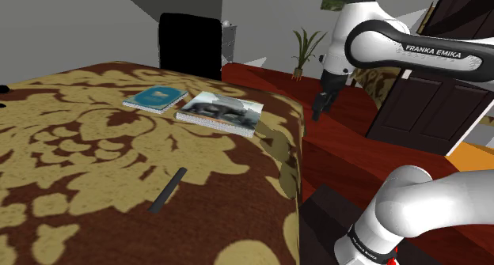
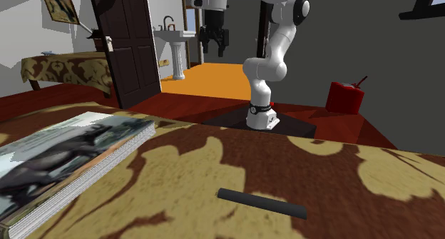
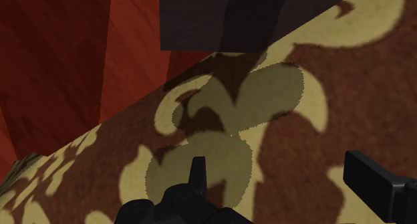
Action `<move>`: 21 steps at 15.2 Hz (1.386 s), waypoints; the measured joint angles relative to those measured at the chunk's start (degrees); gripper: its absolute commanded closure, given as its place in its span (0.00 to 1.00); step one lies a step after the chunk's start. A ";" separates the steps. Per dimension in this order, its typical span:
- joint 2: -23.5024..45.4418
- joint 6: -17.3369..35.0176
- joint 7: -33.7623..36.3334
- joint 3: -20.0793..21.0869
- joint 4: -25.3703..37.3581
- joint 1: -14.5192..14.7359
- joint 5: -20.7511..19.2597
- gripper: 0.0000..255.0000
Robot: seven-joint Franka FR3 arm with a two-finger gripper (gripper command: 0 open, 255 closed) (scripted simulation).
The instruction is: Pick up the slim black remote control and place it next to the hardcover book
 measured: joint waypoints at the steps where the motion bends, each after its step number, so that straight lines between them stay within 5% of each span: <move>1: 0.00 0.00 0.00 0.00 0.00 0.00 0.00 0.00; 10: 2.86 4.26 18.20 9.65 -4.03 0.88 9.09 0.00; 21: 17.18 15.06 42.72 22.96 -1.26 1.26 19.18 0.00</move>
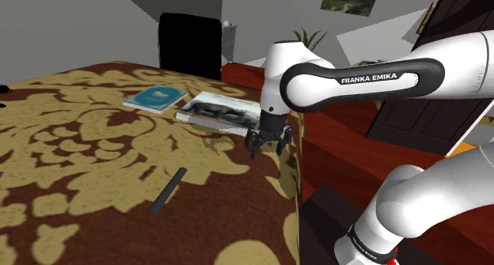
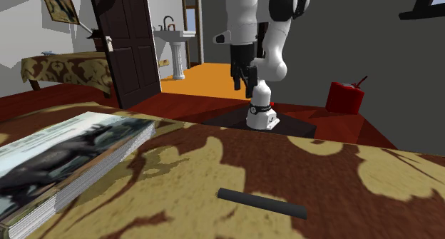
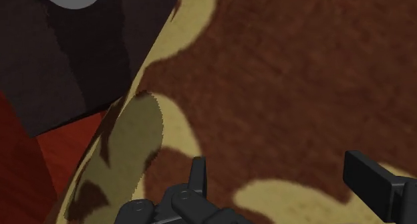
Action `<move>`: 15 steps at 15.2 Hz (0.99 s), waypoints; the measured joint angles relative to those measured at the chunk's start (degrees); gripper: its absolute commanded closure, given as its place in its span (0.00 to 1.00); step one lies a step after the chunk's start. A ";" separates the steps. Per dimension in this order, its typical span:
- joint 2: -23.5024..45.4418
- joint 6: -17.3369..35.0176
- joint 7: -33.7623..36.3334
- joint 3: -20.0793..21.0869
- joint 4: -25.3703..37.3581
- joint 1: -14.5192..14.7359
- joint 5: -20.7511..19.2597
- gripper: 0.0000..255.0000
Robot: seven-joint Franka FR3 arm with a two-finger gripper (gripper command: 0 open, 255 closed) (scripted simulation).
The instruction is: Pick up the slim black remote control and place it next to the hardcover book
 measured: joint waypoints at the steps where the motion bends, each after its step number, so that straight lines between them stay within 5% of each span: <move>1: 1.93 1.19 2.05 1.00 0.76 -0.23 0.38 0.00; 7: 13.55 7.24 15.90 7.38 6.91 -0.90 1.17 0.00; 15: 32.79 13.81 35.02 11.75 19.64 -0.17 -4.97 0.00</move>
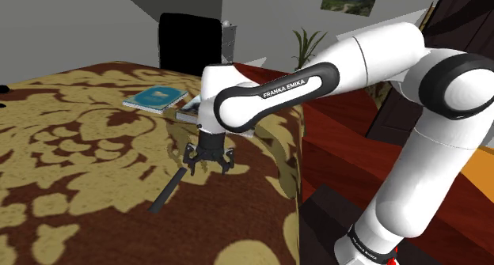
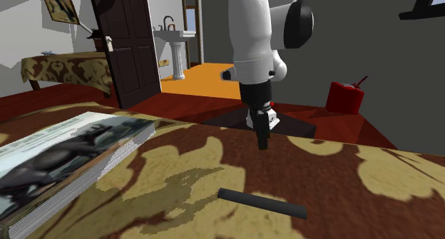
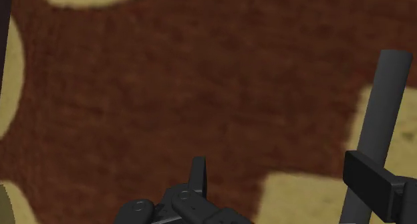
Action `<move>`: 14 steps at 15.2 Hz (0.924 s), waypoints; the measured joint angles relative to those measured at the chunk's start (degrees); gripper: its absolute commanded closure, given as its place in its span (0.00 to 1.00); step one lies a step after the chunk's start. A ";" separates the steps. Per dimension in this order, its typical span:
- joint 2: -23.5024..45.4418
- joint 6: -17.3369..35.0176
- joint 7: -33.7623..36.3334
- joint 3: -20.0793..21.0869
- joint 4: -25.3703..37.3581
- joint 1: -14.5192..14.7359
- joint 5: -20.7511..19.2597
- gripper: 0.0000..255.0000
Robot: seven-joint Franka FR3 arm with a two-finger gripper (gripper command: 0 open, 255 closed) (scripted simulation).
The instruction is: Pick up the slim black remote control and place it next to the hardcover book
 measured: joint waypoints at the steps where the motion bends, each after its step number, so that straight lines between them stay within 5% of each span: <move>1: 2.58 0.27 2.56 0.07 2.28 0.58 -1.16 0.00; 9: 21.97 2.19 18.19 -3.26 20.35 7.23 -8.29 0.00; 14: 25.82 3.82 20.59 -4.23 22.77 9.14 -9.53 0.00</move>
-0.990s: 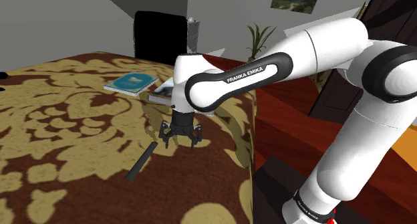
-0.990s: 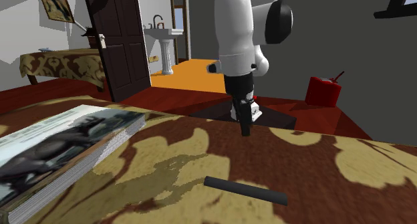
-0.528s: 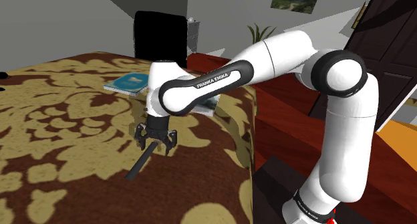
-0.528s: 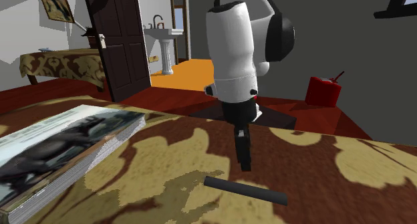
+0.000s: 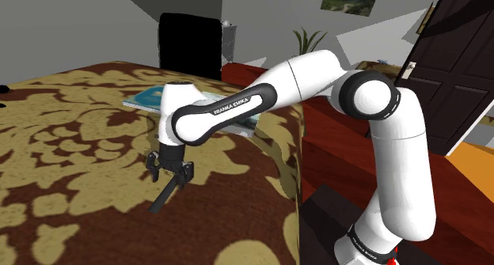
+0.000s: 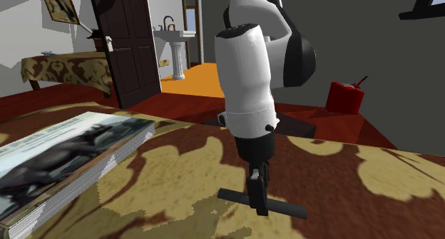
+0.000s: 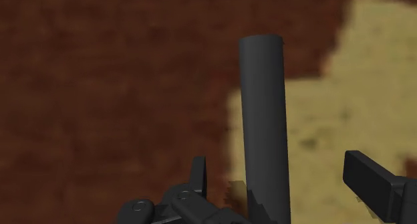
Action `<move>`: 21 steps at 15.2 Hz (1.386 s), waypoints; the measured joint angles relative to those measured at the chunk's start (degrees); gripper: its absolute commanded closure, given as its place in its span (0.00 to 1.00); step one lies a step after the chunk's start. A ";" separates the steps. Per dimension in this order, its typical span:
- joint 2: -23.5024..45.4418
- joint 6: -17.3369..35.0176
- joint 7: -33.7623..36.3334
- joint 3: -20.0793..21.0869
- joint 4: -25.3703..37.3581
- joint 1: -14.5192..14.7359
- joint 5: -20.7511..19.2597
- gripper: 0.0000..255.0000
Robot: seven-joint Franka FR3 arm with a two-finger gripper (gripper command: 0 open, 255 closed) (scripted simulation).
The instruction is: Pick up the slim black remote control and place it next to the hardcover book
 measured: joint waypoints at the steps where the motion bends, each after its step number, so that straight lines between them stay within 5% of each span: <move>1: 0.52 0.58 0.14 -0.13 -0.07 0.22 -0.20 0.00; 10: 1.86 2.65 0.44 -0.48 -0.81 0.76 -0.74 0.00; 11: 1.86 2.65 0.44 -0.48 -0.81 0.76 -0.74 1.00; 21: 1.49 2.46 0.40 -0.36 -0.59 0.71 -0.67 1.00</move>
